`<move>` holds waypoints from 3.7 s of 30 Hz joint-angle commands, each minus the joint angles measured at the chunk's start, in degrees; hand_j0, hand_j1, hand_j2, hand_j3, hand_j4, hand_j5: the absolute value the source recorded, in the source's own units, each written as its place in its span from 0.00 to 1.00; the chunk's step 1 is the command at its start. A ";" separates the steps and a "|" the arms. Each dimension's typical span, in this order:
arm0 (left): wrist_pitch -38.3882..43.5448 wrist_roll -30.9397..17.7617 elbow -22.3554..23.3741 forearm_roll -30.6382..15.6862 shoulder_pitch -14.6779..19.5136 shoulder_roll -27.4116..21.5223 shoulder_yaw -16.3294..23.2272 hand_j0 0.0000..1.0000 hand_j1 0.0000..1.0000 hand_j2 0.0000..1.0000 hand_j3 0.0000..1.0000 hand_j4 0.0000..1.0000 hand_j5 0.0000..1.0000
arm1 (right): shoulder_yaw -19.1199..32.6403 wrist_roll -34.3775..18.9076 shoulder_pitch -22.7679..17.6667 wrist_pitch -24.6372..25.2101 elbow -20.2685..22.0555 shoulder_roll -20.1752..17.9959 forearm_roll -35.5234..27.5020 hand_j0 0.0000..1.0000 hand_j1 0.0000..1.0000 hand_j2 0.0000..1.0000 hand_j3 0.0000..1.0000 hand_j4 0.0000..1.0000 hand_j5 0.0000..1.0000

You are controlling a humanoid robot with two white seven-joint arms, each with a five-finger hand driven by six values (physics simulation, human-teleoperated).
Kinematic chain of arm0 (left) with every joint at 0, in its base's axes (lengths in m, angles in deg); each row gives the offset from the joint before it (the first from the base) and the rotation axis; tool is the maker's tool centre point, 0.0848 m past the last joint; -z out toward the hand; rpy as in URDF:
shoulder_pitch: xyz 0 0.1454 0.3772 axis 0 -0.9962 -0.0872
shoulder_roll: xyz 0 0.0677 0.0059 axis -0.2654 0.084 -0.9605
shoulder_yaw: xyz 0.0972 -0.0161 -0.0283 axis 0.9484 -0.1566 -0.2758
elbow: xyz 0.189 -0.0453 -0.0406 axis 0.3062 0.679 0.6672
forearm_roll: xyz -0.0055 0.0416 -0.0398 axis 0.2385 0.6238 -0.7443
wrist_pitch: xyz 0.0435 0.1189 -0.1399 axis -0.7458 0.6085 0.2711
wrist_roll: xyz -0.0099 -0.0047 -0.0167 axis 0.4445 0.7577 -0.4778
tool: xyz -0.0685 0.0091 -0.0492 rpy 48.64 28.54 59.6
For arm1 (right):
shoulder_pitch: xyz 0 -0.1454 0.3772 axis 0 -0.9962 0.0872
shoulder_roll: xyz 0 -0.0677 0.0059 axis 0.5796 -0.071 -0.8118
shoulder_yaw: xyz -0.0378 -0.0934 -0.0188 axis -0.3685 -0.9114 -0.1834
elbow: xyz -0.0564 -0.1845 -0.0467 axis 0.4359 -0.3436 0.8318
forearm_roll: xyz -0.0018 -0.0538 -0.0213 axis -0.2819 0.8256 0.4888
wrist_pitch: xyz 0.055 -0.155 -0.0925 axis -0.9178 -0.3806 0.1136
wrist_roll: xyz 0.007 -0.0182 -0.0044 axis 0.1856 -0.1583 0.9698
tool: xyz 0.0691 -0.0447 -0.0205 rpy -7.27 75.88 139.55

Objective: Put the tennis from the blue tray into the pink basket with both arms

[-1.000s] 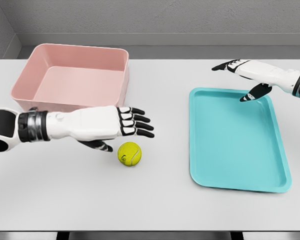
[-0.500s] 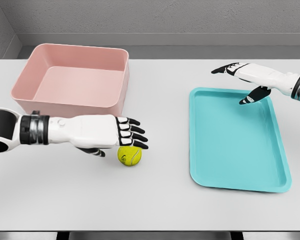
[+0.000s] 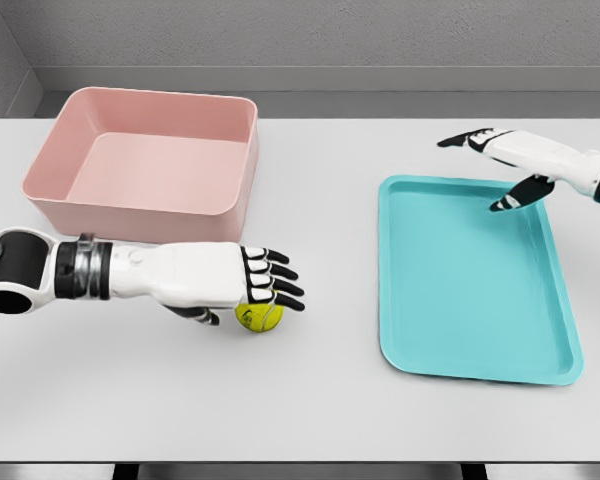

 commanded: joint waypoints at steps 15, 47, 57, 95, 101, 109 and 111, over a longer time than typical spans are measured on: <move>6.64 -0.36 4.14 -2.13 -0.70 1.90 0.41 1.00 1.00 1.00 1.00 1.00 1.00 | 0.49 0.03 -0.09 0.10 -1.14 -0.25 -0.40 1.00 1.00 1.00 1.00 1.00 1.00; 9.54 -0.36 3.88 1.47 -1.49 3.48 3.13 1.00 1.00 1.00 1.00 1.00 1.00 | 0.49 0.03 -0.09 0.10 -1.05 -0.34 -0.49 1.00 1.00 1.00 1.00 1.00 1.00; 10.24 -0.18 3.96 1.47 -1.58 3.92 3.13 1.00 1.00 1.00 1.00 1.00 1.00 | 0.49 0.03 0.00 0.10 -4.74 -0.34 -0.49 1.00 1.00 1.00 1.00 1.00 1.00; 13.67 -0.36 4.05 1.30 -1.67 5.41 5.42 0.79 0.79 0.79 0.79 0.79 0.79 | 0.40 0.12 -0.18 0.10 -4.48 -2.45 -0.49 1.00 1.00 1.00 1.00 1.00 1.00; 13.58 -0.36 3.96 0.95 -1.67 5.32 5.42 0.64 0.64 0.64 0.64 0.64 0.64 | 0.40 0.12 -0.18 0.10 -4.48 -2.36 -0.49 1.00 1.00 1.00 1.00 1.00 1.00; 13.58 -0.36 3.88 0.68 -1.67 4.97 5.42 0.58 0.58 0.58 0.58 0.58 0.58 | 0.40 0.12 -0.18 0.10 -4.48 -2.45 -0.49 1.00 1.00 1.00 1.00 1.00 1.00; 13.49 -0.36 3.79 0.59 -1.67 4.89 5.42 0.57 0.57 0.57 0.57 0.57 0.57 | 0.40 0.12 -0.26 0.10 -4.48 -2.45 -0.49 1.00 1.00 1.00 1.00 1.00 1.00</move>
